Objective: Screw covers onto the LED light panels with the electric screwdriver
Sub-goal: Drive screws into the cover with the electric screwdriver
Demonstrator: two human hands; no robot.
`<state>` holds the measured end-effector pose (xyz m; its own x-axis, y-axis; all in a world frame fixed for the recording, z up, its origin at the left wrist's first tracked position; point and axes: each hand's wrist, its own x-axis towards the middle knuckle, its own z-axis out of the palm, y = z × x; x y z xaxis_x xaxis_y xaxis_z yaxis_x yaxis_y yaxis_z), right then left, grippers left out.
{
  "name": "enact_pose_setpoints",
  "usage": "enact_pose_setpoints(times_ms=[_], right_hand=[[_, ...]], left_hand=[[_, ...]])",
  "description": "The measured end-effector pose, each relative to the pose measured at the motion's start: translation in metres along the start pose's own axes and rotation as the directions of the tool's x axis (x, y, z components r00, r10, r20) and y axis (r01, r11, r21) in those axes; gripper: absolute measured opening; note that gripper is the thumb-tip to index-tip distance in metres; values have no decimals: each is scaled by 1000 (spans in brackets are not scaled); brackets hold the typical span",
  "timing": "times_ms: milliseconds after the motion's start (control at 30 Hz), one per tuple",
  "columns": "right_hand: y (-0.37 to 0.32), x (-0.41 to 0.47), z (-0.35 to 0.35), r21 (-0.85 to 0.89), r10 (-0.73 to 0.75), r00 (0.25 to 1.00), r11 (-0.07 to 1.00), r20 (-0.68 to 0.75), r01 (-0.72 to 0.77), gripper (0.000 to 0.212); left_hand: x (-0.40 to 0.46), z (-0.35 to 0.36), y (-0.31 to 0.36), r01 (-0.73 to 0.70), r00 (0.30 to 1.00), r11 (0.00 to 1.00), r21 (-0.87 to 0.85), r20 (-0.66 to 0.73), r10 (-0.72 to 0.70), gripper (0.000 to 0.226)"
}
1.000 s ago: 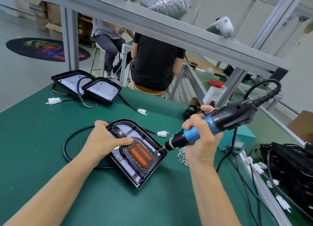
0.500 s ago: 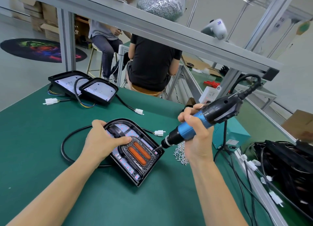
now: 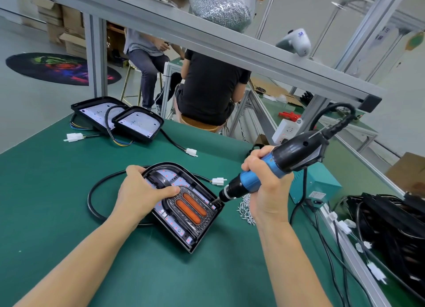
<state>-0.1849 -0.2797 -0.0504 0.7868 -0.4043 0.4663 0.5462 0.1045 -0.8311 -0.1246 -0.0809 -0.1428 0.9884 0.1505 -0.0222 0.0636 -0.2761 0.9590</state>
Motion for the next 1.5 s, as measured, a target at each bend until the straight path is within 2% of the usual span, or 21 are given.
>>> enact_pose_setpoints(times_ms=[367,667,900,1033,1233,1333,1400,1500], right_hand=[[0,-2,-6,34,20,985,999,173,-26,23],[1,0,-9,70,32,994,997,104,-40,29],[1,1,-5,15,42,970,999,241,-47,18],[2,-2,-2,-21,31,963,999,267,-26,19],[1,-1,-4,40,-8,988,999,153,2,22],[0,-3,-4,124,-28,999,992,-27,31,26],[-5,0,-7,216,-23,987,975,-159,57,25],[-16,6,-18,275,-39,960,954,-278,118,27]], left_hand=[[2,1,-3,19,1000,999,-45,1,-19,77],[2,2,-1,-24,1000,999,-33,0,24,76],[3,3,2,-35,999,999,-19,-1,35,76],[6,6,5,-27,1000,999,-21,11,27,77],[3,2,-5,40,999,997,-69,20,-39,81],[2,0,-10,44,999,999,-32,19,-43,82],[0,-2,-12,24,999,999,30,22,-25,79],[-3,-5,-15,-18,1000,962,273,-3,20,80]])
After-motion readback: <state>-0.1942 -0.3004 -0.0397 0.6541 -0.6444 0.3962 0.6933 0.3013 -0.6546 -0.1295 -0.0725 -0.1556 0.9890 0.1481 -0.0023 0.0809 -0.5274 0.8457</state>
